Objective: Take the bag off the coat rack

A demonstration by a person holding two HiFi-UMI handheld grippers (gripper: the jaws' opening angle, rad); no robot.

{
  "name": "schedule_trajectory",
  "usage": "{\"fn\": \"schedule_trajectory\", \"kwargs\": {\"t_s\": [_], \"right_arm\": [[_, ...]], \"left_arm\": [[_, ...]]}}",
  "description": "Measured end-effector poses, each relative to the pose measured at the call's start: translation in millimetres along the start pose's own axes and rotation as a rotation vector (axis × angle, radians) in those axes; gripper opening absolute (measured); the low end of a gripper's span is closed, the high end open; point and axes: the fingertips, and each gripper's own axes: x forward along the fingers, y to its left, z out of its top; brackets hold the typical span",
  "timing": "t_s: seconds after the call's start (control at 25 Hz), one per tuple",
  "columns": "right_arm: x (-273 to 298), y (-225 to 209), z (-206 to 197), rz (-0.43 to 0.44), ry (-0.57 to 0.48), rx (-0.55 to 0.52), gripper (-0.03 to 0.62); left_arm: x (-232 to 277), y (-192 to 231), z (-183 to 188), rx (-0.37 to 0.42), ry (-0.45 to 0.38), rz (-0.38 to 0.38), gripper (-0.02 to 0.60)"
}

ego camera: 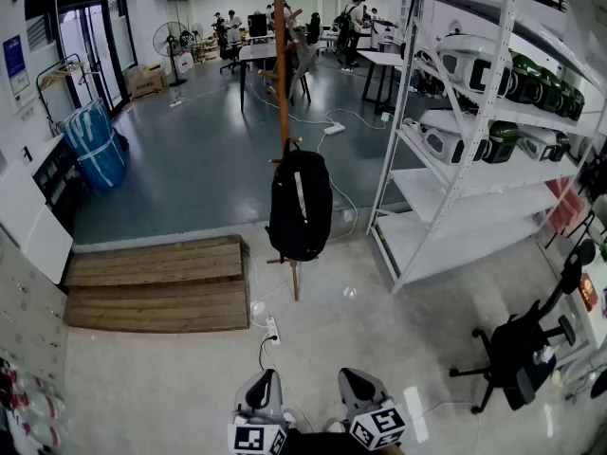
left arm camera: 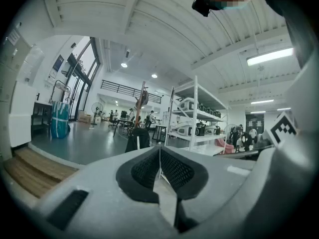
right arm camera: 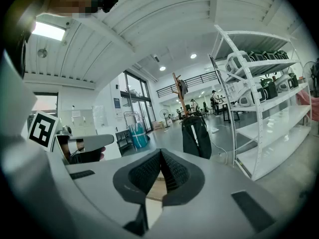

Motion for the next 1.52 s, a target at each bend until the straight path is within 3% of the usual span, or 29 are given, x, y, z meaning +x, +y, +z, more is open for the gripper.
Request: {"fn": "schedule_trajectory", "kwargs": {"t_s": [0.48, 0.96, 1.12, 1.32, 1.52], "right_arm": [[8.3, 12.3, 5.4, -0.015, -0.012, 0.013, 0.012], [36.4, 50.8, 2.4, -0.054, -0.025, 0.004, 0.012], [49.6, 63.7, 0.6, -0.070, -0.047, -0.005, 0.012], [58.2, 68.3, 1.6, -0.086, -0.045, -0.010, 0.012], [71.3, 63.3, 1.3, -0.101, -0.056, -0.004, 0.012]], "left_arm": [[0.8, 12.7, 3.9, -0.014, 0.007, -0.027, 0.020], [-14.4, 60.9, 4.5, -0.016, 0.011, -0.062, 0.020], [-16.0, 81.1, 7.0, -0.027, -0.045, -0.064, 0.020], [-15.8, 91.1, 4.8, -0.020, -0.007, -0.080, 0.020], [-2.4, 98.1, 7.6, -0.045, -0.039, -0.089, 0.020]]}}
